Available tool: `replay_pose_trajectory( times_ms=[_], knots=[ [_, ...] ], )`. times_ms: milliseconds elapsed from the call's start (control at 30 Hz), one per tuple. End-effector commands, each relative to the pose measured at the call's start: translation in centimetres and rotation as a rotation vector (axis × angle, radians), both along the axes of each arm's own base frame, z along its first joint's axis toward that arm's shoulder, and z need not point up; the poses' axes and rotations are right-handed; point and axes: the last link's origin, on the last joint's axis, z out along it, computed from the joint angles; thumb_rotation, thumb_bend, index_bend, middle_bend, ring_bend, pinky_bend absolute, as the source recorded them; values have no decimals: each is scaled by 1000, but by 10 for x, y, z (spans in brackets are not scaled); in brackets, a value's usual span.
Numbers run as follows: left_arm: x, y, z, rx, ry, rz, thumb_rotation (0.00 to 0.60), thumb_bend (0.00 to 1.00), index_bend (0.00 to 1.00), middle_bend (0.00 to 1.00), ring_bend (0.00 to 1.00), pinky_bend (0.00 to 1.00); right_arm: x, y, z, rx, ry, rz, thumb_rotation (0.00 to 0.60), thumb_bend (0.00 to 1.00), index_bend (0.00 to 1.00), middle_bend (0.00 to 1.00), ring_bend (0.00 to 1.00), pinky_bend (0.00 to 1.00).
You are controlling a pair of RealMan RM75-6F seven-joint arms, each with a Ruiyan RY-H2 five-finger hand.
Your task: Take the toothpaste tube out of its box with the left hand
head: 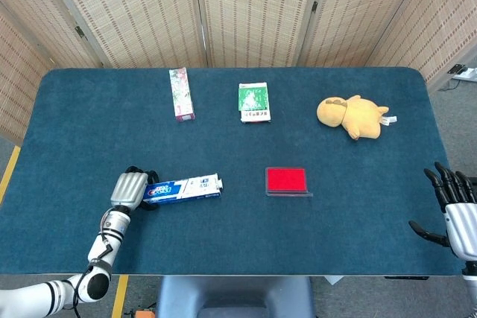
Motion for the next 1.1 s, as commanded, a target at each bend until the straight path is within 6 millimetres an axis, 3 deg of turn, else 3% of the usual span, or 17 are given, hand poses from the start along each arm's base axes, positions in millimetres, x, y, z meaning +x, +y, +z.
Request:
replay_pose_trajectory(
  times_ms=[33,433,800,1100],
  knots=[
    [3,0,2,8,-5,-24,600,120,433,516,354,221,0,0,-1,4,2,1,600,207,0,0,0,0],
    [31,6,36,76,64,-178,600,122,428,516,344,209,2,0,-3,12,7,7,600,207,0,0,0,0],
    [75,-3,64,137,262,-390,600,122,435,516,351,202,3,3,-2,11,8,16,600,207,0,0,0,0],
    [94,-5,88,244,420,-540,600,122,443,523,348,101,4,3,-4,17,13,23,600,208,0,0,0,0]
  ],
)
